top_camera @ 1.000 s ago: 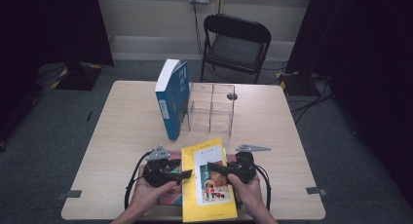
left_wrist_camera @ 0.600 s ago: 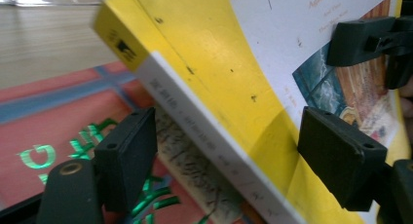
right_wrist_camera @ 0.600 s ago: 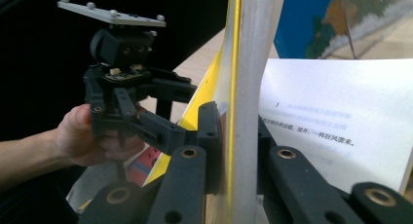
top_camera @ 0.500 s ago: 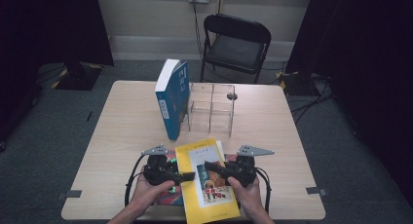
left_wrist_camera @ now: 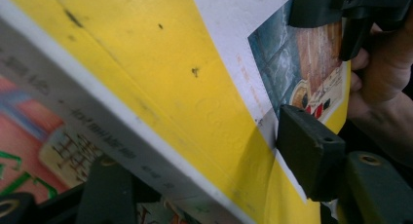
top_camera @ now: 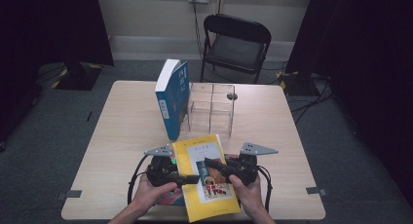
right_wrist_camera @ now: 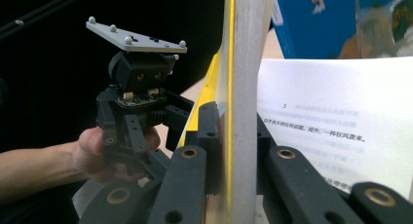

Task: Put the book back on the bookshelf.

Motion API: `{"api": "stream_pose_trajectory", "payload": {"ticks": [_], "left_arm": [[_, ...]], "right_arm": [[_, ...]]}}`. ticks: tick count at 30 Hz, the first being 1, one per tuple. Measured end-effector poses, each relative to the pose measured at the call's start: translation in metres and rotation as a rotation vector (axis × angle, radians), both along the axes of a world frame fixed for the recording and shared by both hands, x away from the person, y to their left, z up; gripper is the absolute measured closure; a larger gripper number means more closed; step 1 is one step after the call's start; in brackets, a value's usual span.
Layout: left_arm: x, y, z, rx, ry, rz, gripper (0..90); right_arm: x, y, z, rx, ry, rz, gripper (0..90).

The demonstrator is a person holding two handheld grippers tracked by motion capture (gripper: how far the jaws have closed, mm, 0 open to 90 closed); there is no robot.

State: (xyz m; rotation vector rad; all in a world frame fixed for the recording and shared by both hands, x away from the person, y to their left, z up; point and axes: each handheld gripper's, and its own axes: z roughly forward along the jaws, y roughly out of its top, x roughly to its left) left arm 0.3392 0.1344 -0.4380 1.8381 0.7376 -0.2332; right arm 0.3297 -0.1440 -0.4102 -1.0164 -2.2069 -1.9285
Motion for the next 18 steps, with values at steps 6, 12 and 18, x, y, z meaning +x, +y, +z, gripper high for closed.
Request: {"api": "stream_pose_trajectory", "payload": {"ticks": [6, 12, 18], "left_arm": [[0.006, 0.009, 0.027, -0.03, -0.069, 0.03, 53.8], [0.008, 0.014, 0.051, -0.032, -0.171, 0.095, 65.5], [0.004, 0.009, 0.072, 0.022, -0.318, 0.129, 72.3]], "right_arm": [[0.007, 0.003, 0.021, 0.006, -0.052, -0.01, 82.4], [0.011, 0.01, 0.046, 0.002, -0.124, -0.027, 82.7], [0.015, 0.008, 0.053, 0.013, -0.153, -0.051, 78.4]]}}
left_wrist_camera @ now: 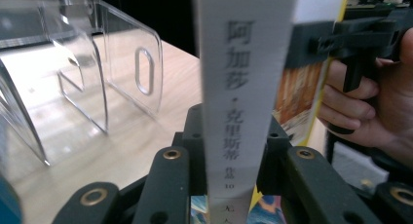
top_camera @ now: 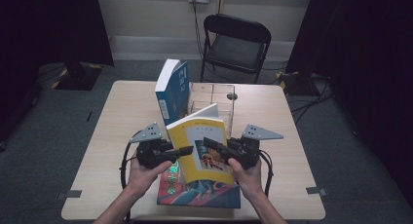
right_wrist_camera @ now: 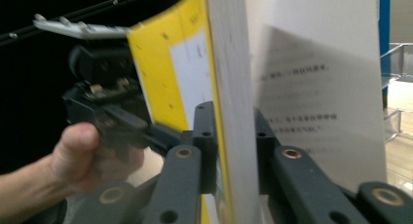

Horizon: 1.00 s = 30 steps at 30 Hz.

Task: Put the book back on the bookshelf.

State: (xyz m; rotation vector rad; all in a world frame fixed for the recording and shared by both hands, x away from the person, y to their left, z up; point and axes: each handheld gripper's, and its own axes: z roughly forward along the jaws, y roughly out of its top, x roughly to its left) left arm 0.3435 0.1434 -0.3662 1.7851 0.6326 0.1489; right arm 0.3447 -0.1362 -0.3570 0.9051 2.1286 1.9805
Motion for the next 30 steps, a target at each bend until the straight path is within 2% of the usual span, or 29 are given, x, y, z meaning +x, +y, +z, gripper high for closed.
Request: {"api": "stream_pose_trajectory", "payload": {"ticks": [1, 4, 7, 9, 13, 18, 21, 24, 30], "left_arm": [[-0.002, -0.003, 0.0, 0.024, -0.017, -0.007, 72.6], [-0.008, -0.007, -0.002, 0.02, -0.053, -0.026, 73.5], [-0.016, -0.012, -0.003, 0.034, -0.09, -0.045, 73.5], [-0.021, -0.015, -0.003, 0.044, -0.111, -0.052, 73.3], [-0.024, -0.018, -0.003, 0.046, -0.118, -0.045, 72.9], [-0.024, -0.018, -0.004, 0.044, -0.128, -0.054, 73.1], [-0.023, -0.021, -0.004, 0.044, -0.121, -0.064, 70.9], [-0.021, -0.026, -0.004, 0.054, -0.131, -0.051, 70.4], [-0.017, -0.035, -0.002, 0.057, -0.148, -0.043, 70.3]], "right_arm": [[-0.001, -0.002, -0.002, -0.011, -0.004, -0.001, 77.6], [-0.006, -0.008, -0.009, -0.027, -0.007, -0.01, 69.7], [-0.014, -0.014, -0.009, -0.077, -0.031, -0.043, 57.4], [-0.016, -0.019, -0.008, -0.086, -0.031, -0.053, 50.7], [-0.023, -0.036, -0.008, -0.096, -0.035, -0.095, 42.5], [-0.02, -0.053, -0.015, -0.084, -0.017, -0.121, 39.6], [-0.014, -0.049, -0.02, -0.091, -0.013, -0.076, 40.1], [-0.011, -0.043, -0.021, -0.095, -0.013, -0.093, 41.9], [-0.011, -0.046, -0.021, -0.1, -0.011, -0.101, 49.9]]}}
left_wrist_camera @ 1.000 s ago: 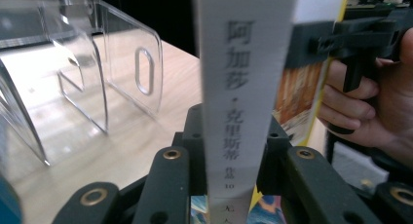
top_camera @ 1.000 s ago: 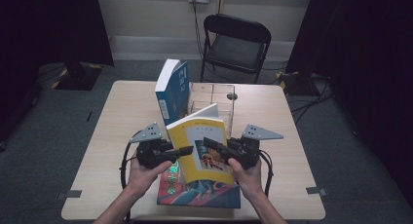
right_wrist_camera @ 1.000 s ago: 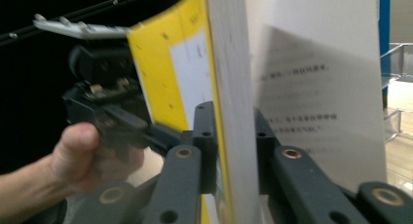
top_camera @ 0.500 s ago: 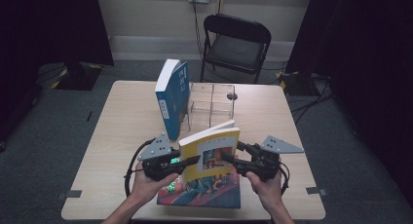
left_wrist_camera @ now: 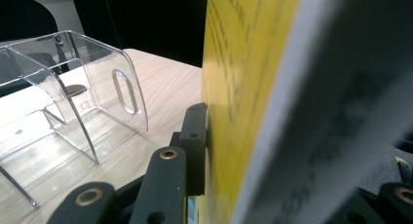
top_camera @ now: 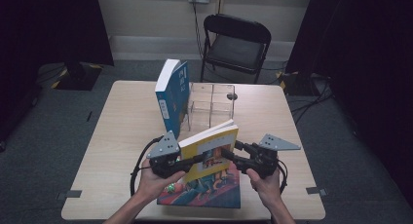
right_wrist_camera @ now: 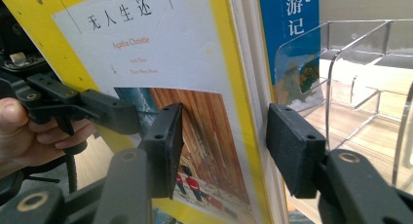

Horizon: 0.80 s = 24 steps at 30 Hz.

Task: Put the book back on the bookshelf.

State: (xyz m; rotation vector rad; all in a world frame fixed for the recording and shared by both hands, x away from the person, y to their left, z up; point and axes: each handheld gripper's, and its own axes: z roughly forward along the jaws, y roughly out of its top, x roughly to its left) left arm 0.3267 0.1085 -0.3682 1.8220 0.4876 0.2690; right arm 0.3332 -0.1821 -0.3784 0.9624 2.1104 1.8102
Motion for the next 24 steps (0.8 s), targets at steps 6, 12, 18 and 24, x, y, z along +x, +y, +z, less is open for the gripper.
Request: {"api": "stream_pose_trajectory", "payload": {"ticks": [6, 12, 18, 24], "left_arm": [[0.001, -0.008, -0.001, -0.01, -0.031, 0.025, 68.4], [0.004, -0.009, -0.004, -0.049, -0.041, 0.046, 61.7], [0.0, -0.012, -0.003, -0.036, -0.053, 0.034, 75.4], [0.005, -0.005, 0.0, -0.046, -0.011, 0.076, 75.7]], "right_arm": [[-0.001, 0.002, 0.001, -0.005, 0.006, -0.005, 54.2], [-0.001, -0.002, 0.002, -0.011, 0.014, 0.012, 58.6], [0.0, -0.002, -0.001, -0.008, 0.012, 0.007, 54.6], [-0.001, -0.006, -0.009, -0.087, 0.023, -0.045, 39.0]]}}
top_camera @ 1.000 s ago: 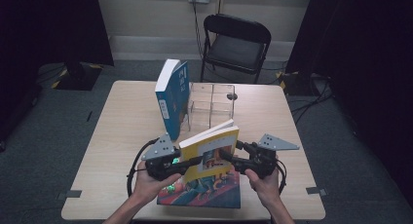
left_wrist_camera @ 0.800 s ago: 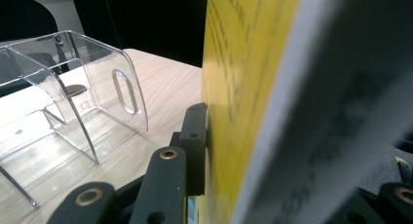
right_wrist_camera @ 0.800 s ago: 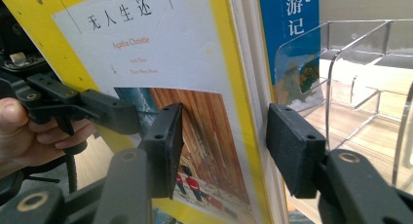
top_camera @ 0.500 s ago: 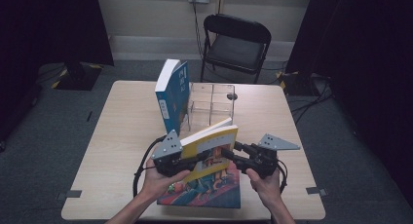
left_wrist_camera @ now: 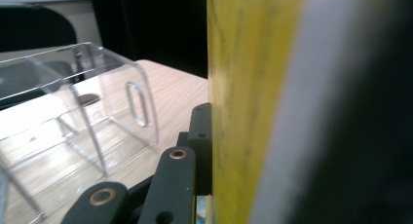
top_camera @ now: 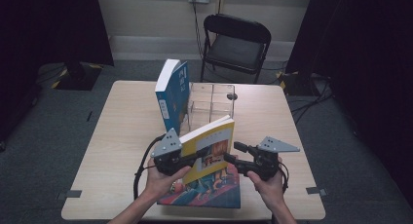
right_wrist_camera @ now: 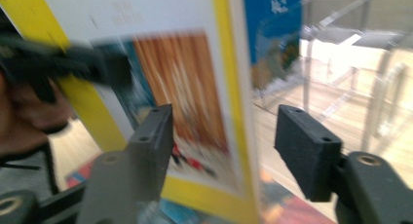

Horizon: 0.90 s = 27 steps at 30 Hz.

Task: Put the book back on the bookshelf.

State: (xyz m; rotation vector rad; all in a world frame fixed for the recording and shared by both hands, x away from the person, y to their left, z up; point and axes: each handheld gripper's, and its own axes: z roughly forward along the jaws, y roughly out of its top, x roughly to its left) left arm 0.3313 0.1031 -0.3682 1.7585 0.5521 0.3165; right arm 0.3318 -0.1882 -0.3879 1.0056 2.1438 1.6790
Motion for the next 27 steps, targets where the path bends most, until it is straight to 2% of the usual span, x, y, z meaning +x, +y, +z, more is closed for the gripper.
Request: {"api": "stream_pose_trajectory", "payload": {"ticks": [7, 10, 13, 18, 22, 27], "left_arm": [[0.001, 0.015, 0.003, 0.012, 0.014, 0.055, 75.7], [0.002, 0.02, 0.005, 0.012, 0.021, 0.084, 75.7], [0.005, 0.024, 0.005, -0.001, 0.032, 0.105, 75.8], [0.012, 0.03, 0.007, -0.022, 0.054, 0.148, 75.8], [0.019, 0.034, 0.01, -0.02, 0.064, 0.188, 75.8], [0.027, 0.038, 0.013, -0.032, 0.054, 0.263, 75.7]], "right_arm": [[-0.002, -0.025, -0.015, -0.033, 0.055, -0.067, 30.5], [-0.002, -0.035, -0.025, -0.067, 0.086, -0.097, 27.5], [-0.002, -0.045, -0.037, -0.103, 0.137, -0.121, 23.4], [0.001, -0.063, -0.053, -0.141, 0.18, -0.181, 21.1], [0.003, -0.071, -0.064, -0.21, 0.204, -0.21, 20.3], [0.006, -0.078, -0.078, -0.252, 0.243, -0.25, 22.8]]}}
